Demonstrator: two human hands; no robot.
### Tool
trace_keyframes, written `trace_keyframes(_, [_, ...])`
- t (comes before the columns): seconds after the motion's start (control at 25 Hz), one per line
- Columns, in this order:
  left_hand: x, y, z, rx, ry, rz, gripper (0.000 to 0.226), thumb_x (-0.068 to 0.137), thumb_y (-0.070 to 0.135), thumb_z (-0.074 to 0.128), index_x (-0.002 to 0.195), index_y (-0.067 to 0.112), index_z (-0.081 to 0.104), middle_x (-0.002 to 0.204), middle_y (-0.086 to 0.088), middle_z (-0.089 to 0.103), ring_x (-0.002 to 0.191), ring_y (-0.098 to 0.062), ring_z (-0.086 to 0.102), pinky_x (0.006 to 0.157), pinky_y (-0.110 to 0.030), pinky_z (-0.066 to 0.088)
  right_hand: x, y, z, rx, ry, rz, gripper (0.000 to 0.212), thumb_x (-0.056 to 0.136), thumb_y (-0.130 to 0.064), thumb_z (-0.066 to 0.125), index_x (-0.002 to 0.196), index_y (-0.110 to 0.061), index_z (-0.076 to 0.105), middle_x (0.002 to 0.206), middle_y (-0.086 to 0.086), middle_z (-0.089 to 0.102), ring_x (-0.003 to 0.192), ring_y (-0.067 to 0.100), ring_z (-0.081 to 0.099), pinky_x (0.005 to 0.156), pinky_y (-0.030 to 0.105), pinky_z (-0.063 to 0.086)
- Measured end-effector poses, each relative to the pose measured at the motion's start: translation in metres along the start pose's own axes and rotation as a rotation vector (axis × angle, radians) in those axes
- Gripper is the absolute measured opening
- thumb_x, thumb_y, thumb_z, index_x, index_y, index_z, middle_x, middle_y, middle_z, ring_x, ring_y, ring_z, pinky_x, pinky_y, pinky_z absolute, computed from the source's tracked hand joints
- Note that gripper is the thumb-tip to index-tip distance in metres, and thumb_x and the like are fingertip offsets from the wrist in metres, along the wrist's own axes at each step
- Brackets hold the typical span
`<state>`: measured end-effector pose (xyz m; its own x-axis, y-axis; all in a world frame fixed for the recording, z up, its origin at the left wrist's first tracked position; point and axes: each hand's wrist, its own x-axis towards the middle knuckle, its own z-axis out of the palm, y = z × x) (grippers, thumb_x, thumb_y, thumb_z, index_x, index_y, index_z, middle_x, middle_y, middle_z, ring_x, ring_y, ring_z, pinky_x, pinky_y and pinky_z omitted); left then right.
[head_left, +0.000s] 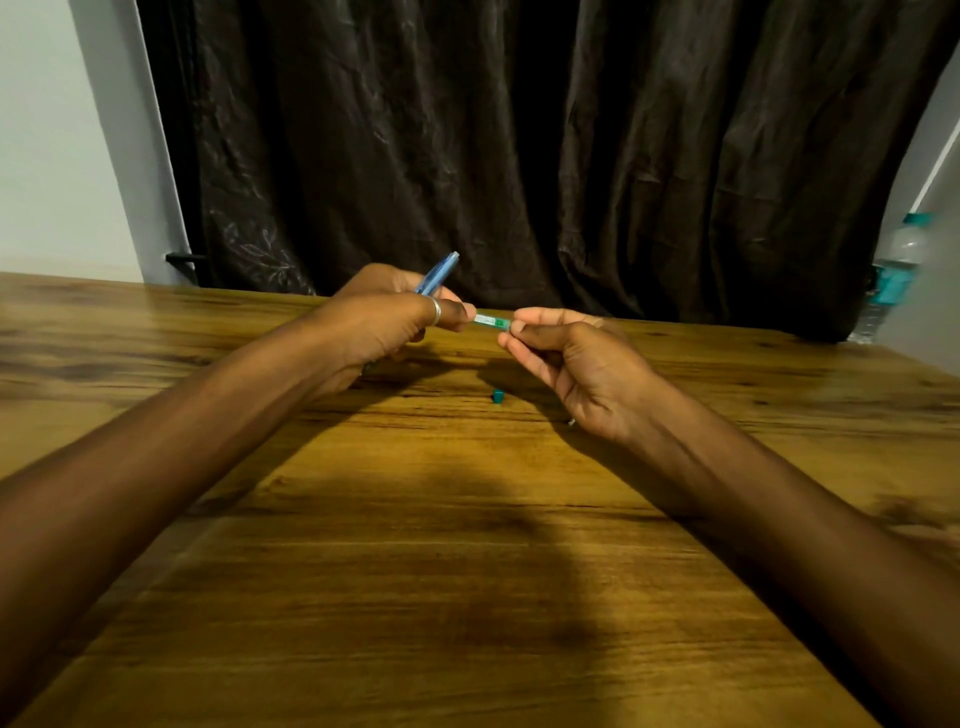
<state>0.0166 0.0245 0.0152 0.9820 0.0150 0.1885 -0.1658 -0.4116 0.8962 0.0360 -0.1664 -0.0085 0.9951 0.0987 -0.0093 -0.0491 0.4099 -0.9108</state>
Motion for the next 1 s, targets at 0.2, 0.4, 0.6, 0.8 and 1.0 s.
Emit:
trace_keyframes(0.2, [0.002,0.000,0.000,0.035,0.004,0.014,0.013,0.082,0.031,0.078,0.089,0.020,0.078,0.085,-0.008,0.059,0.078,-0.021,0.048,0.061,-0.029,0.036,-0.001,0.003,0.003,-0.079,0.001,-0.028,0.012,0.088,0.010,0.062,0.095,0.002,0.068,0.095,0.021,0.072,0.076,0.020,0.074,0.067,0.022,0.062])
trace_keyframes(0.4, [0.004,-0.005,0.002,0.148,-0.097,0.032,0.017,0.084,0.029,0.077,0.100,0.022,0.080,0.102,-0.001,0.077,0.101,-0.016,0.068,0.087,-0.029,0.049,0.000,0.005,0.001,-0.238,-0.003,-0.112,0.012,0.090,0.006,0.062,0.098,-0.002,0.066,0.094,0.019,0.072,0.077,0.019,0.074,0.070,0.024,0.062])
trace_keyframes(0.6, [0.003,-0.007,0.004,0.238,-0.192,0.023,0.027,0.088,0.032,0.074,0.110,0.017,0.078,0.105,-0.005,0.078,0.103,-0.020,0.070,0.092,-0.038,0.054,-0.003,0.005,0.001,-0.382,0.001,-0.178,0.014,0.090,0.002,0.064,0.103,-0.003,0.066,0.086,0.012,0.073,0.078,0.016,0.072,0.073,0.028,0.060])
trace_keyframes(0.8, [0.002,-0.007,-0.001,0.238,-0.237,-0.020,0.025,0.085,0.034,0.077,0.103,0.017,0.079,0.095,-0.001,0.076,0.090,-0.015,0.067,0.068,-0.028,0.045,0.000,0.002,-0.001,-0.441,0.057,-0.205,0.017,0.088,-0.001,0.067,0.104,-0.006,0.066,0.084,0.009,0.073,0.077,0.014,0.072,0.068,0.027,0.059])
trace_keyframes(1.0, [0.001,-0.004,-0.006,0.280,-0.268,-0.050,0.026,0.083,0.036,0.077,0.100,0.017,0.078,0.096,-0.001,0.074,0.088,-0.011,0.063,0.065,-0.028,0.042,0.005,-0.006,-0.009,-0.454,0.109,-0.230,0.016,0.090,-0.004,0.066,0.104,-0.011,0.065,0.093,0.009,0.072,0.082,0.015,0.072,0.071,0.028,0.059])
